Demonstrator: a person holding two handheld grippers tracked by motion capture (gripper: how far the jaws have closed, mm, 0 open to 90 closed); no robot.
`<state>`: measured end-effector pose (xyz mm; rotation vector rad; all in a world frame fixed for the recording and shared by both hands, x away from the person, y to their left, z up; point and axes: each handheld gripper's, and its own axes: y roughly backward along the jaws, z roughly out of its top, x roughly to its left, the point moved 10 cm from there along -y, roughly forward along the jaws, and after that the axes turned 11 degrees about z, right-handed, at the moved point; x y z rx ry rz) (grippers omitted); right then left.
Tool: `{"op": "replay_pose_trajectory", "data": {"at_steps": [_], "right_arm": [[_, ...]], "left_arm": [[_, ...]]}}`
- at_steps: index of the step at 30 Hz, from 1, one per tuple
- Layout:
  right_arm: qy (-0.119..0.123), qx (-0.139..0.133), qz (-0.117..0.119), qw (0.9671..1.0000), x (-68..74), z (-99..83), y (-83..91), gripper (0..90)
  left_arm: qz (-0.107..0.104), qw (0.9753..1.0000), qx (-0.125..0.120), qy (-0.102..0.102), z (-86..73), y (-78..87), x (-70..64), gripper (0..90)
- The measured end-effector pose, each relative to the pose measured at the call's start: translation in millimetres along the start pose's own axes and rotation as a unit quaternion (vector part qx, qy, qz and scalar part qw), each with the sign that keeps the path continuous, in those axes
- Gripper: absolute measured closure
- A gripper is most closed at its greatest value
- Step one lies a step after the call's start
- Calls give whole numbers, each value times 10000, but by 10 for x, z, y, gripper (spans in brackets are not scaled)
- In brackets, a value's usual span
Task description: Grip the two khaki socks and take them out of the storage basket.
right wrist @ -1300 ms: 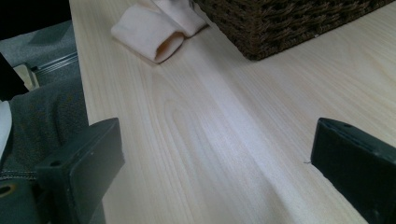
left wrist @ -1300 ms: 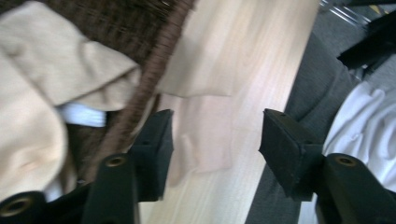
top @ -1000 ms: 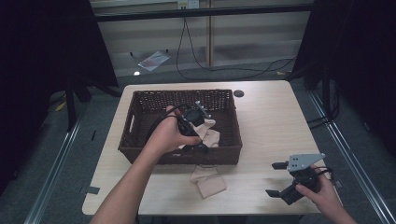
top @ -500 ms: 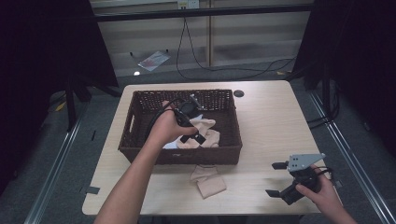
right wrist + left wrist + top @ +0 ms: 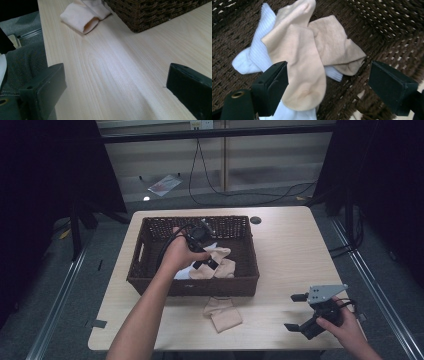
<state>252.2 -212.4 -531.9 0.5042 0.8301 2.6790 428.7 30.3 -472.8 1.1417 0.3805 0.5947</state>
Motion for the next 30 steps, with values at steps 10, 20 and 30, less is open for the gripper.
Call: {"op": "replay_pose_trajectory", "data": {"at_steps": [10,20,30], "right_arm": [[-7,9,15,10000,2,-2,-2,23],[8,16,10,10000,0,-4,-4,23],[0,3,14,10000,2,-1,2,23]], "left_arm": [[72,9999,-33,74,19,-140,89,207],[172,9997,14,153,-1,-266,195,273],[238,9995,-18,198,9,-365,241,349]]}}
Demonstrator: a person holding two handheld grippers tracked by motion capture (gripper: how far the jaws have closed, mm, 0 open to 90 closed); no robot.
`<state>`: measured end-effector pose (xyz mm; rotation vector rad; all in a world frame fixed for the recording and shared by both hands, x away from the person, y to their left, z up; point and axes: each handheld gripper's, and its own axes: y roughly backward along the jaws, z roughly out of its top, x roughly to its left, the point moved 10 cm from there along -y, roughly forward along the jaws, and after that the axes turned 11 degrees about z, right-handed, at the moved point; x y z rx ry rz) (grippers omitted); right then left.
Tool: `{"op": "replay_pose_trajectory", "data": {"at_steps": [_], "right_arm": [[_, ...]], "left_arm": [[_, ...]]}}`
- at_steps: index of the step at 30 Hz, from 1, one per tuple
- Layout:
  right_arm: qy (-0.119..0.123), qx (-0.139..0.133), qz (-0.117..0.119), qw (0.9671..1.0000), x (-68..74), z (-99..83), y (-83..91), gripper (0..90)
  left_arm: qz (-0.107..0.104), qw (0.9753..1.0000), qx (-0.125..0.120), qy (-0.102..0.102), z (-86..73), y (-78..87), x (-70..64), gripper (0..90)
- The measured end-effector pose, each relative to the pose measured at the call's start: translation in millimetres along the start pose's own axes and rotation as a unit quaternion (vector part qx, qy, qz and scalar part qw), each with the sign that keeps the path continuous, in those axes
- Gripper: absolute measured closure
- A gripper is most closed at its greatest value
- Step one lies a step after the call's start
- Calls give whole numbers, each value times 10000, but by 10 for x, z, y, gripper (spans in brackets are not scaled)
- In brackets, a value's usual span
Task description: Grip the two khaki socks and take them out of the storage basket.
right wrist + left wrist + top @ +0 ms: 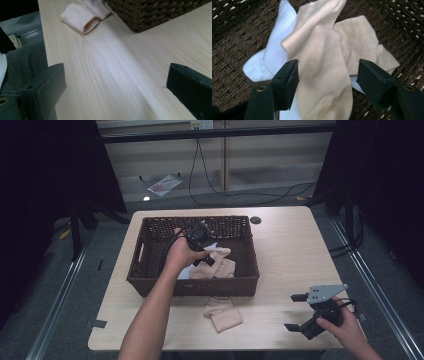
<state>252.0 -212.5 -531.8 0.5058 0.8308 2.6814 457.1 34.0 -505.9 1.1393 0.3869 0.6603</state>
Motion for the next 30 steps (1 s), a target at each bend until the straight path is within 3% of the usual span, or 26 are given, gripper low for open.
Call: {"op": "replay_pose_trajectory", "data": {"at_steps": [4,5,15,23,30], "right_arm": [[0,-4,1,10000,1,0,3,23],[-3,-6,1,10000,0,1,3,23],[1,-24,-9,10000,-1,5,6,23],[-10,-21,4,10000,3,4,8,23],[-10,-25,5,10000,1,5,5,23]], "left_arm": [[-17,10000,58,26,-13,-31,6,381],[-22,9999,-4,114,-3,-64,1,400],[99,9998,132,56,-14,-172,46,487],[120,9998,-21,133,-5,-248,80,554],[86,9998,25,177,-15,-308,70,629]]}}
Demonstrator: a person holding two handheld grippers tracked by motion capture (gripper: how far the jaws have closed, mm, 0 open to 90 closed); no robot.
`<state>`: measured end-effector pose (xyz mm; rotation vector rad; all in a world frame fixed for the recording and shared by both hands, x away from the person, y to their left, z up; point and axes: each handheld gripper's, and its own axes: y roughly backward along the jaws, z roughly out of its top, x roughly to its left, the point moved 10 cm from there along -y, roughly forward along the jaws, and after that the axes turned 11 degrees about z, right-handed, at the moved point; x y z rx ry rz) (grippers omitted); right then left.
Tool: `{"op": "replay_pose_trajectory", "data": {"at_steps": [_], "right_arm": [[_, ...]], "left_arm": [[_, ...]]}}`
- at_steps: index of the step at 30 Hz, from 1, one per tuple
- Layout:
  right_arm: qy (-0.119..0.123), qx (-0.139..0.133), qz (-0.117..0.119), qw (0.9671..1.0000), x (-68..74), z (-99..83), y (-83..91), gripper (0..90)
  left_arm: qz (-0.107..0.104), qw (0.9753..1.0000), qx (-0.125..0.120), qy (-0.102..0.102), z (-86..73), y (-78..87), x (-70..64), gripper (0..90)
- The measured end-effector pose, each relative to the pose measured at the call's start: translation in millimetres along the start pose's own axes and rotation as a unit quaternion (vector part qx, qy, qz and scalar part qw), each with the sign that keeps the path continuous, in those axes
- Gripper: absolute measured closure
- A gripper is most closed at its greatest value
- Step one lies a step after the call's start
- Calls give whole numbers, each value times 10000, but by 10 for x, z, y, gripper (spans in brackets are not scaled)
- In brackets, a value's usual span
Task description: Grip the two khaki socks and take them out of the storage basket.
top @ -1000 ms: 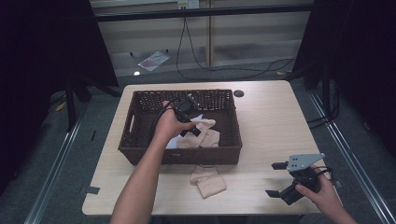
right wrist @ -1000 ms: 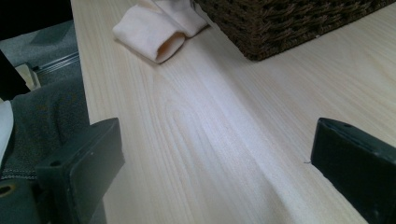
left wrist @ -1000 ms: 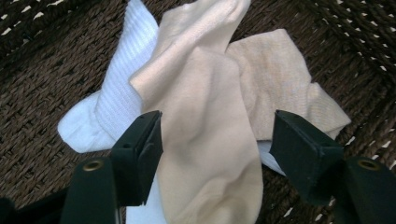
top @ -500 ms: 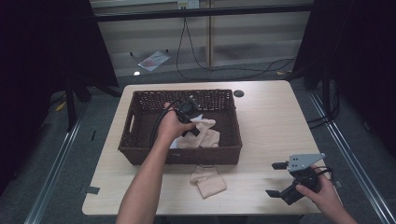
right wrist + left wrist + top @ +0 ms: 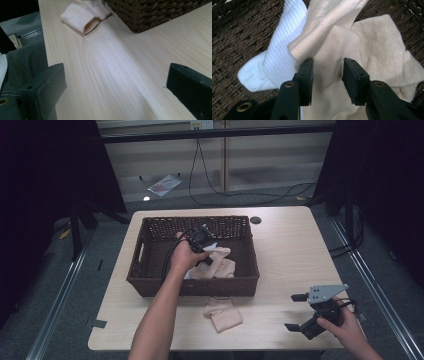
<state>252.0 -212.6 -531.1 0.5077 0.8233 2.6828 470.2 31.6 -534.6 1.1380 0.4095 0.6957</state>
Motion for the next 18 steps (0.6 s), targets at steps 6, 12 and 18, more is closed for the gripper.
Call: {"op": "replay_pose_trajectory", "data": {"at_steps": [6,12,18], "right_arm": [[1,9,-22,10000,-2,-2,6,23],[-2,-2,0,10000,1,0,3,23],[6,-2,-2,10000,-3,0,3,23]], "left_arm": [[-27,9999,127,13,-17,-23,-15,765],[-46,9997,231,65,-27,-18,-33,879],[-179,9993,306,113,-41,94,-53,884]]}}
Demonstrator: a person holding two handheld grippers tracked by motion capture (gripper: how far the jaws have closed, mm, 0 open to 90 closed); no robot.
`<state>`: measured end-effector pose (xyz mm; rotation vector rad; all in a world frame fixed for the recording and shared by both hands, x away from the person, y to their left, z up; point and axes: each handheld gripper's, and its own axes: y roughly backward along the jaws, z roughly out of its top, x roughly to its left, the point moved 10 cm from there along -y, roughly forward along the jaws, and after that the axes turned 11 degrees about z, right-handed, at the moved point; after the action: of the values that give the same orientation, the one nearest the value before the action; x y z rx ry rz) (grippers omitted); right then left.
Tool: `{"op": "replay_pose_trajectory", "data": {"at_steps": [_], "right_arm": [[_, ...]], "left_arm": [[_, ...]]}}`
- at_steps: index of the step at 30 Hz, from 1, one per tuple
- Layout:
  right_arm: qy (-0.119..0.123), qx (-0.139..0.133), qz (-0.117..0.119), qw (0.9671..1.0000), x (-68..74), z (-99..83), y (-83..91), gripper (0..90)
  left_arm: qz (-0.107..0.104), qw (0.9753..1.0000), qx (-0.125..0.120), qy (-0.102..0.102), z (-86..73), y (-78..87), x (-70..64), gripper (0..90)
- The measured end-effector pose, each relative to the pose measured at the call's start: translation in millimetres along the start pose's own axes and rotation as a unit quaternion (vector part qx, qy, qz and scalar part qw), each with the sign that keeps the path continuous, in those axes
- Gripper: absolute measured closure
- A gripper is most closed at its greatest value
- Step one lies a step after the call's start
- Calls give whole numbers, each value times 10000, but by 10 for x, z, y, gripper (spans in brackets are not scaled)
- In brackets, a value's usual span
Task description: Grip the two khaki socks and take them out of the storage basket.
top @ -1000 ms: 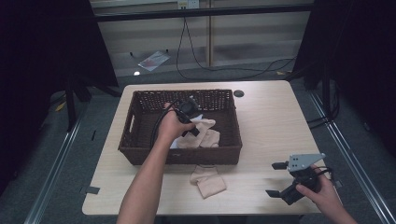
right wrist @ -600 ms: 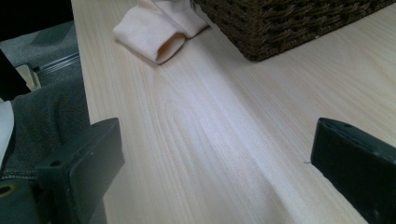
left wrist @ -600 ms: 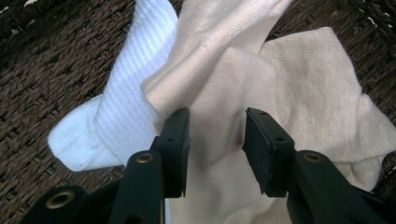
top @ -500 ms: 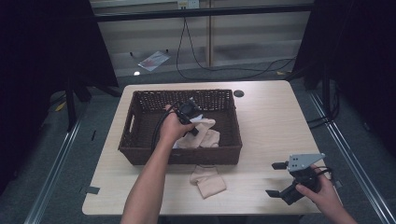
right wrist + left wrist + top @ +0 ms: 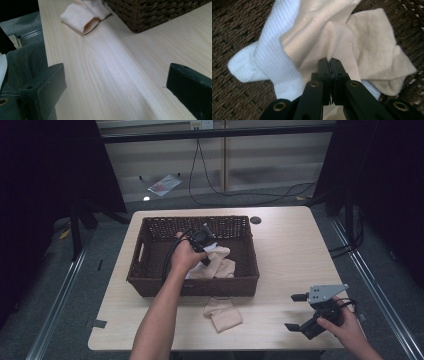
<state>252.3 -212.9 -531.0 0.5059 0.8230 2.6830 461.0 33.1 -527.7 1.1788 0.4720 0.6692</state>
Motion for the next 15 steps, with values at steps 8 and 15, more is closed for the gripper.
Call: {"op": "replay_pose_trajectory", "data": {"at_steps": [8,15], "right_arm": [[-9,-7,-2,10000,1,1,1,23],[-7,11,4,10000,1,-4,-6,23]], "left_arm": [[-195,9997,102,-81,-23,233,-54,884],[-307,9993,143,-170,-33,538,-44,884]]}}
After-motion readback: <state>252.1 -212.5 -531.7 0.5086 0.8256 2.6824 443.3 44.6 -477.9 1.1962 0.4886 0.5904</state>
